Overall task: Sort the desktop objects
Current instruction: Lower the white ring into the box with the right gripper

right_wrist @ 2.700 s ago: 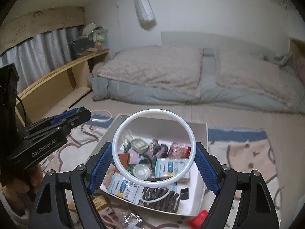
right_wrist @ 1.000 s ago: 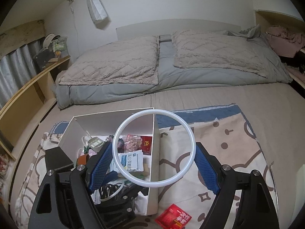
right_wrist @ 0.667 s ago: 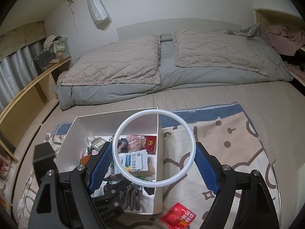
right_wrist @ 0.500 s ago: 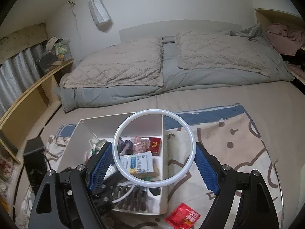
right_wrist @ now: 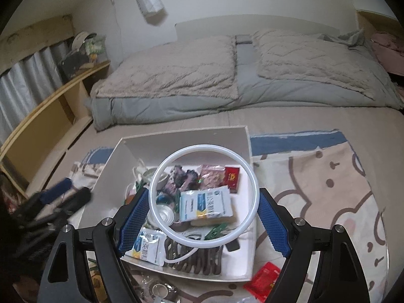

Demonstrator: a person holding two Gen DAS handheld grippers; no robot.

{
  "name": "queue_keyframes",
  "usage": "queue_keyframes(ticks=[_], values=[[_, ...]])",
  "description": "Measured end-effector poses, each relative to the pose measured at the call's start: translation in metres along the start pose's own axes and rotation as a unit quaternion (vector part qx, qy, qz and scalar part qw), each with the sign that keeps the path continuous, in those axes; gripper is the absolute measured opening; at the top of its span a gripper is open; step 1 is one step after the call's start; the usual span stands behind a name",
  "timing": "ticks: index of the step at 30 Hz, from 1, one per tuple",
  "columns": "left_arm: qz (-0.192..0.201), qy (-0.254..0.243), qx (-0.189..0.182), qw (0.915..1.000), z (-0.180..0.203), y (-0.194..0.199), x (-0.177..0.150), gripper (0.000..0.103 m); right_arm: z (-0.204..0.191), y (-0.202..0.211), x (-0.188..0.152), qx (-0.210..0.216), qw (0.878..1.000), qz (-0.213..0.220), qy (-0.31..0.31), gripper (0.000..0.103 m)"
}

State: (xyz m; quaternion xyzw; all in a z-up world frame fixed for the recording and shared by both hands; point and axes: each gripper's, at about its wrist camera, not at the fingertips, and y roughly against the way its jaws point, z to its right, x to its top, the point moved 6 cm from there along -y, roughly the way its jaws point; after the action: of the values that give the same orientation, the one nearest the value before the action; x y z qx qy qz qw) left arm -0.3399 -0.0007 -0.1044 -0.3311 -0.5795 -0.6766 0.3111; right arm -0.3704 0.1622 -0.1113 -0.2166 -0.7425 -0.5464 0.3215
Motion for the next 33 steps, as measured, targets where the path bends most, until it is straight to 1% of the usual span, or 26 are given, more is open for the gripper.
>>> queue_keyframes(ticks=[5, 7, 9, 11, 12, 13, 15, 19, 25, 27, 28, 33], values=[[0.003, 0.019, 0.009, 0.9998, -0.02, 0.018, -0.007, 0.072, -0.017, -0.02, -0.011, 0.007, 1.0, -0.023, 0.012, 0.084], [0.004, 0.029, 0.015, 0.9995, -0.025, 0.022, -0.008, 0.084, -0.023, -0.027, -0.015, 0.013, 0.999, -0.031, 0.015, 0.084], [0.009, 0.038, 0.024, 0.999, -0.032, 0.028, -0.009, 0.088, -0.03, -0.035, -0.019, 0.019, 0.999, -0.041, 0.018, 0.084], [0.013, 0.04, 0.03, 0.9987, -0.036, 0.033, -0.008, 0.089, -0.038, -0.042, -0.024, 0.024, 0.998, -0.049, 0.025, 0.084], [0.016, 0.041, 0.032, 0.9985, -0.038, 0.035, -0.008, 0.092, -0.043, -0.046, -0.027, 0.027, 0.998, -0.053, 0.029, 0.084], [0.02, 0.044, 0.037, 0.9982, -0.041, 0.038, -0.007, 0.097, -0.046, -0.049, -0.029, 0.03, 0.997, -0.056, 0.032, 0.084], [0.029, 0.05, 0.044, 0.9974, -0.045, 0.042, -0.006, 0.1, -0.055, -0.057, -0.033, 0.039, 0.997, -0.065, 0.036, 0.084], [0.032, 0.062, 0.049, 0.9964, -0.051, 0.046, -0.005, 0.102, -0.071, -0.068, -0.038, 0.06, 0.995, -0.075, 0.04, 0.084], [0.028, 0.06, 0.052, 0.9965, -0.054, 0.045, -0.007, 0.103, -0.091, -0.079, -0.039, 0.088, 0.992, -0.07, 0.06, 0.085], [0.028, 0.066, 0.053, 0.9961, -0.055, 0.045, -0.007, 0.103, -0.094, -0.082, -0.041, 0.086, 0.992, -0.075, 0.06, 0.093], [0.027, 0.067, 0.052, 0.996, -0.055, 0.045, -0.007, 0.103, -0.093, -0.084, -0.043, 0.087, 0.992, -0.076, 0.055, 0.102], [0.024, 0.065, 0.056, 0.996, -0.054, 0.045, -0.007, 0.103, -0.082, -0.085, -0.044, 0.079, 0.993, -0.076, 0.041, 0.103]])
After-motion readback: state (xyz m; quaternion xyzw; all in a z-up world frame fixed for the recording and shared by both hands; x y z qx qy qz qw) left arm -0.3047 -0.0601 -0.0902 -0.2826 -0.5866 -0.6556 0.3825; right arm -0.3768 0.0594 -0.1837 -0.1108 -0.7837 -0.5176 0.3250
